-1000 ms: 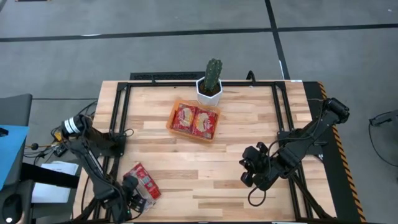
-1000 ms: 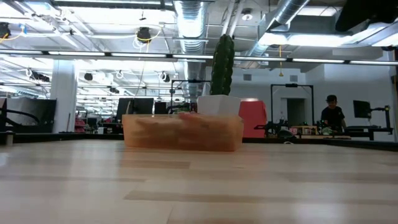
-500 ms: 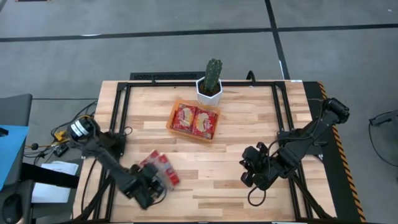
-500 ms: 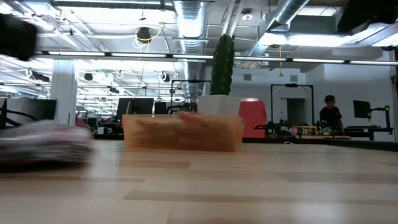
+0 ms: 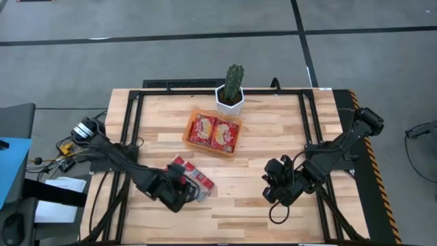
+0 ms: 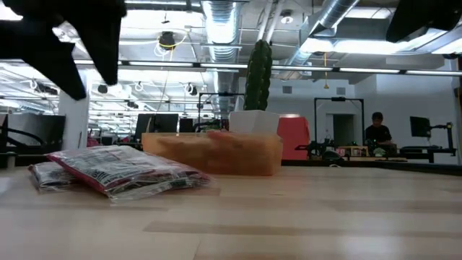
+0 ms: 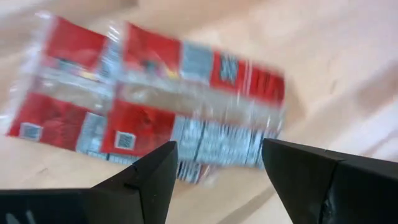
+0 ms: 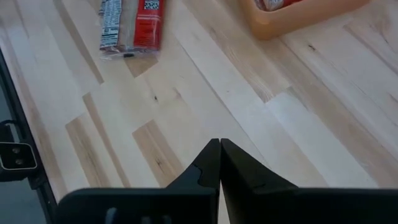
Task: Sort popcorn bags into baskets
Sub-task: Put the popcorn bag into the orange bin
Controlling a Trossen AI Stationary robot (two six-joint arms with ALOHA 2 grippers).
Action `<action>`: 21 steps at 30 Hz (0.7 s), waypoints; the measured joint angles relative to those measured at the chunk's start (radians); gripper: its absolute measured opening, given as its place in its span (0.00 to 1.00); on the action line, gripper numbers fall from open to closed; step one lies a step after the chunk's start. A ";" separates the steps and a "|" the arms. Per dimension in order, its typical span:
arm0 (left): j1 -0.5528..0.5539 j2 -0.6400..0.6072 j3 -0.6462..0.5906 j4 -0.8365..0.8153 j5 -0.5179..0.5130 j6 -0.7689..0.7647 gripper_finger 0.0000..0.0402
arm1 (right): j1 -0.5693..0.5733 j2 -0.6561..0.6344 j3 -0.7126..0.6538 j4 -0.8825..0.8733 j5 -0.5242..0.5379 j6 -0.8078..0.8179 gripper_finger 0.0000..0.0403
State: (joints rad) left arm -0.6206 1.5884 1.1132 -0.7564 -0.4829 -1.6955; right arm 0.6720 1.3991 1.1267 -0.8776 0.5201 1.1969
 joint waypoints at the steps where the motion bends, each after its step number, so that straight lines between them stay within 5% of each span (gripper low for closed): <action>1: -0.008 -0.011 -0.002 -0.027 -0.039 -0.053 0.56 | 0.000 0.000 0.000 0.001 0.000 0.000 0.09; 5: -0.024 -0.021 -0.004 -0.138 -0.108 -0.162 0.56 | 0.000 0.007 0.000 0.007 0.001 0.000 0.09; 11: 0.027 0.014 -0.004 -0.148 -0.104 -0.080 0.56 | 0.000 0.050 0.001 0.033 0.001 0.000 0.07; 21: 0.133 -0.051 -0.004 -0.047 0.007 0.314 0.56 | 0.000 0.078 0.000 0.140 -0.095 -0.046 0.07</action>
State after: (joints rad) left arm -0.4879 1.5372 1.1088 -0.8032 -0.4758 -1.3816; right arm 0.6717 1.4769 1.1266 -0.7378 0.4255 1.1512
